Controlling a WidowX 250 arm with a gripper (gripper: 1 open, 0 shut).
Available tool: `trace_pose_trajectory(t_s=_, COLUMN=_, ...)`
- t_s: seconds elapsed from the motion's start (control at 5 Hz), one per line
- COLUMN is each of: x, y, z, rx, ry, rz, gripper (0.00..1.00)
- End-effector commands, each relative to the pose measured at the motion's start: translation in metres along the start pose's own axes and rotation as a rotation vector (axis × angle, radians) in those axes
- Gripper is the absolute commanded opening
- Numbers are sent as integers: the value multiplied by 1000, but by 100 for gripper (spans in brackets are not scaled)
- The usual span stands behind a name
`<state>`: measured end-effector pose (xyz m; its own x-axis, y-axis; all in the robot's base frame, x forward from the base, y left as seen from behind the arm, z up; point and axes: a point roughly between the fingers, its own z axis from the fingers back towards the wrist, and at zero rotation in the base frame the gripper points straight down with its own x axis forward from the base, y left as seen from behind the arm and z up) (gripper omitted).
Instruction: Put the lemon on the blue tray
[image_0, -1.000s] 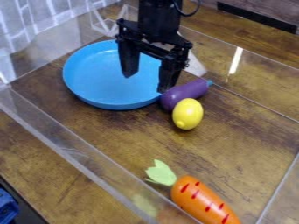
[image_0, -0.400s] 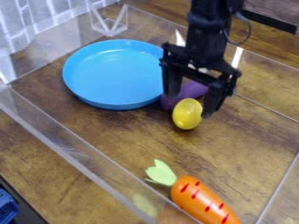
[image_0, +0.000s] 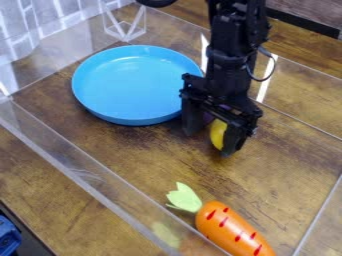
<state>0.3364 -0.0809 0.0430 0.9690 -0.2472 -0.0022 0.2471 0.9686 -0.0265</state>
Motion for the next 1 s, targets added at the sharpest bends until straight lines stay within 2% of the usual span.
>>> trace_pose_trajectory(t_s=0.0, x=12, y=7, z=11, rx=-3, ry=-62, rz=19, gripper=100)
trace_pose_trajectory(t_s=0.2, x=16, y=6, z=6, rx=2, ry=-61, rz=24, gripper=100)
trace_pose_trajectory(t_s=0.4, x=7, y=15, z=13, rx=4, ry=-60, rz=-11, gripper=100)
trace_pose_trajectory(t_s=0.6, x=1, y=25, z=23, rx=12, ry=-73, rz=-46, gripper=100)
trace_pose_trajectory(t_s=0.8, x=3, y=19, z=37, rx=20, ry=-90, rz=-27, gripper=100)
